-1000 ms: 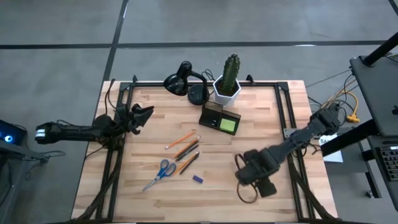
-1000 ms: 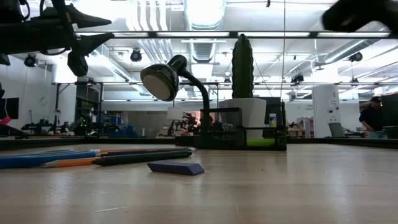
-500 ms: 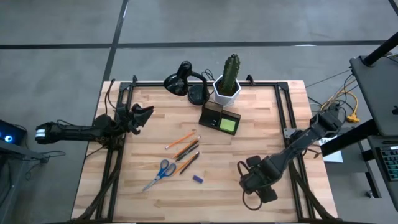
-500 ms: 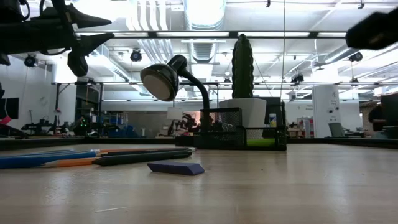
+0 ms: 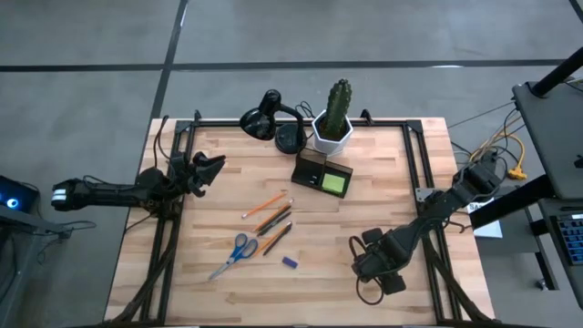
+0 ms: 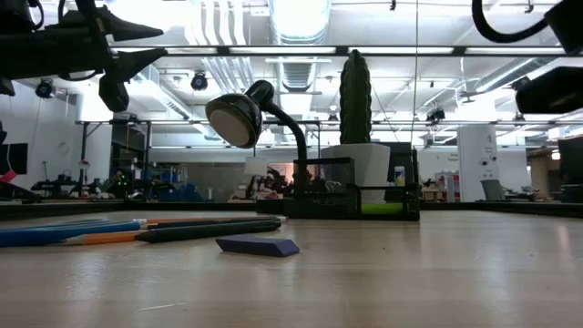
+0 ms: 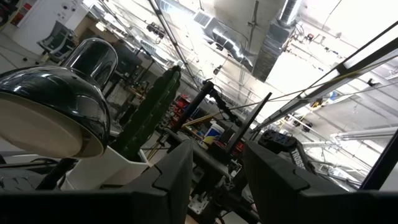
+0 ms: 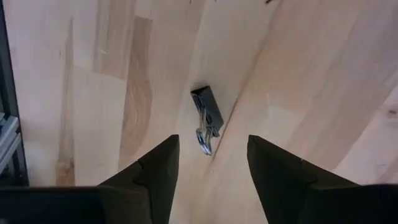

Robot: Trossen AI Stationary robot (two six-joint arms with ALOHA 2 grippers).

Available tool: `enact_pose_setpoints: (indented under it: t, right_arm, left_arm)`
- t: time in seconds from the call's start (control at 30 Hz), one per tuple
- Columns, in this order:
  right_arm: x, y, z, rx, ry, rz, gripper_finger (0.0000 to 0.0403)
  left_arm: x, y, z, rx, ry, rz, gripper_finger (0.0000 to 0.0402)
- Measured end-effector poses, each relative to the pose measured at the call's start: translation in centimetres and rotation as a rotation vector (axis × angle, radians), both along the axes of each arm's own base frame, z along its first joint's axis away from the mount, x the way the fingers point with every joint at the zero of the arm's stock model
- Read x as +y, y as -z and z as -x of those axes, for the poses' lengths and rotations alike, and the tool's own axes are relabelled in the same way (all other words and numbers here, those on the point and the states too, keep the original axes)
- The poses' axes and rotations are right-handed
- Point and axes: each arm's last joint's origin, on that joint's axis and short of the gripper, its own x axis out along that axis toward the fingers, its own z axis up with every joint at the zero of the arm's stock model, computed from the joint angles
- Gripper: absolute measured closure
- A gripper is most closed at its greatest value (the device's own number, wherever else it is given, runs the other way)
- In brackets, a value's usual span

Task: Pick and place office supplies into organizer
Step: Put the black binder clip into the black desk organizer

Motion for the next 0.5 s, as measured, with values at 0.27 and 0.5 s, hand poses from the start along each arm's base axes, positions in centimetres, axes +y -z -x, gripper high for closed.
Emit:
enact_pose_setpoints:
  t: [0.27,0.5]
  right_arm:
    - [0.0,0.9,0.0,-0.029,-0.004,-0.023,0.0231]
    - [-0.2,1.6,0.4,-0.013,-0.006,-0.011,0.0232]
  left_arm:
    - [0.0,0.0,0.0,0.002,0.0,0.0,0.0274]
    - [0.0,0.0,0.0,0.005,-0.001,-0.001,0.0274]
